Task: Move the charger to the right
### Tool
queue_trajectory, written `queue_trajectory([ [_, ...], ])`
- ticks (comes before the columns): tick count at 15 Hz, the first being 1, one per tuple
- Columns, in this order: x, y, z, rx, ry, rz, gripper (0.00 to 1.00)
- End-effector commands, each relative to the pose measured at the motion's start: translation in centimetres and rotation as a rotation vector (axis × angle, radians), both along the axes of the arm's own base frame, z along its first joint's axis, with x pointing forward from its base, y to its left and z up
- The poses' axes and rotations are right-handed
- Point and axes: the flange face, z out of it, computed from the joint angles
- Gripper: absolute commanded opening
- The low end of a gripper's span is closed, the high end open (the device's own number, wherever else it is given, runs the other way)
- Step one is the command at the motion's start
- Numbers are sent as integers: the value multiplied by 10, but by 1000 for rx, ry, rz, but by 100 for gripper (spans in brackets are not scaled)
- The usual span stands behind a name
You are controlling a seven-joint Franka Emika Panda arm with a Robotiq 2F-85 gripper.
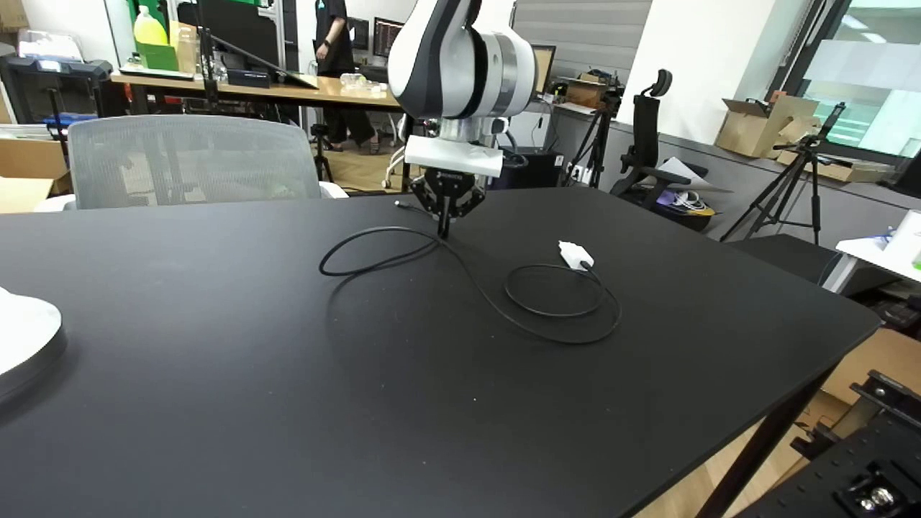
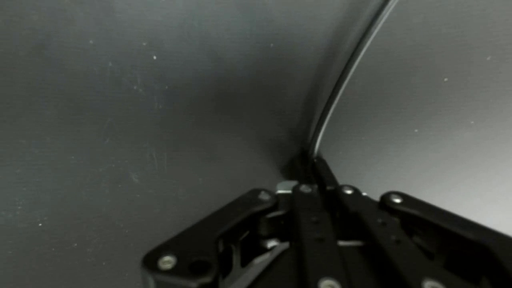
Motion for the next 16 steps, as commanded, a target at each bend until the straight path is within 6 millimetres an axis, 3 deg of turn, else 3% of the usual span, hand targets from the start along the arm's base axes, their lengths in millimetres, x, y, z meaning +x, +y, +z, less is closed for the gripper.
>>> queue_trajectory([
  [1,-27,-6,28,-18,6,-32,1],
  [10,-131,-31,109,-46,-59,-158,1],
  [16,-212,-96,121,9,-146,-435,1],
])
